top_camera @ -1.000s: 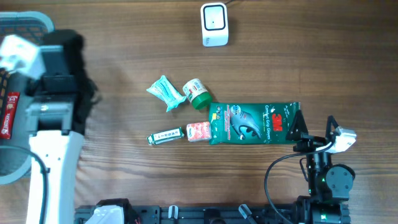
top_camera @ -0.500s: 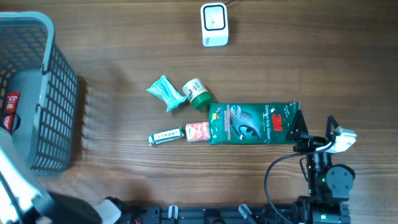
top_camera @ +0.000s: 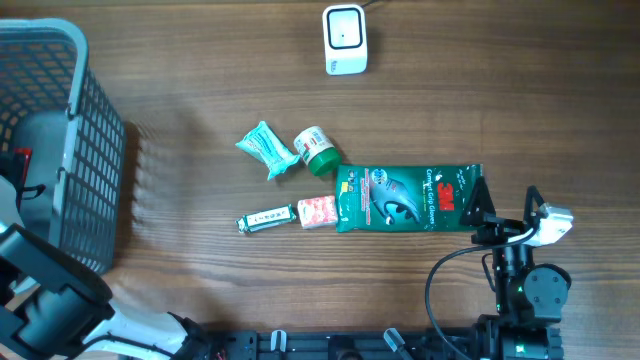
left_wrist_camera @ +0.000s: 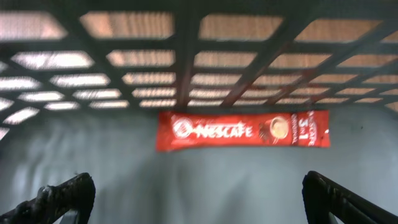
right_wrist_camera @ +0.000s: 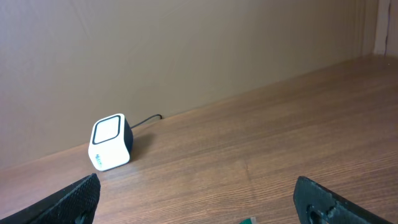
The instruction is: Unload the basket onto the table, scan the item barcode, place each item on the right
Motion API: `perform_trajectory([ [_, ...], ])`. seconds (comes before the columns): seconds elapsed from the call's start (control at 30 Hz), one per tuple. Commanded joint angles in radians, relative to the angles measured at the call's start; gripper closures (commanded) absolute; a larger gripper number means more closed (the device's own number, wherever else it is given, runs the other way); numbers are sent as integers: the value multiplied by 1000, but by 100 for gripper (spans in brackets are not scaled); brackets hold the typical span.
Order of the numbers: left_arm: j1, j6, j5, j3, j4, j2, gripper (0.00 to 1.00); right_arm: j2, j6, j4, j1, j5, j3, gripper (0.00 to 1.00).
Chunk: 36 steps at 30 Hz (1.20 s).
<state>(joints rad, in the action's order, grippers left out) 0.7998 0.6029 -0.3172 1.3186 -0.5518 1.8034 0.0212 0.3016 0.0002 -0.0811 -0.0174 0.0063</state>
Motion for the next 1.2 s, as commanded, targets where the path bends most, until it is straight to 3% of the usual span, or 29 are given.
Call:
perform_trajectory([
  [0.0,2,-129,-22,5,70,31,0,-5,-11,5,3,7,-1,0],
  [0.13,1,-185,11,5,115,60,3,-5,-11,5,3,7,-1,0],
  [0.37,0,-178,50,5,148,125,29,-5,-11,5,3,7,-1,0],
  [0.57,1,-177,74,5,179,174,25,-5,-11,5,3,7,-1,0],
  [0.9,0,-177,74,5,201,217,40,-5,-11,5,3,7,-1,0],
  [1.17,0,-177,74,3,177,257,25,-5,-11,5,3,7,-1,0],
])
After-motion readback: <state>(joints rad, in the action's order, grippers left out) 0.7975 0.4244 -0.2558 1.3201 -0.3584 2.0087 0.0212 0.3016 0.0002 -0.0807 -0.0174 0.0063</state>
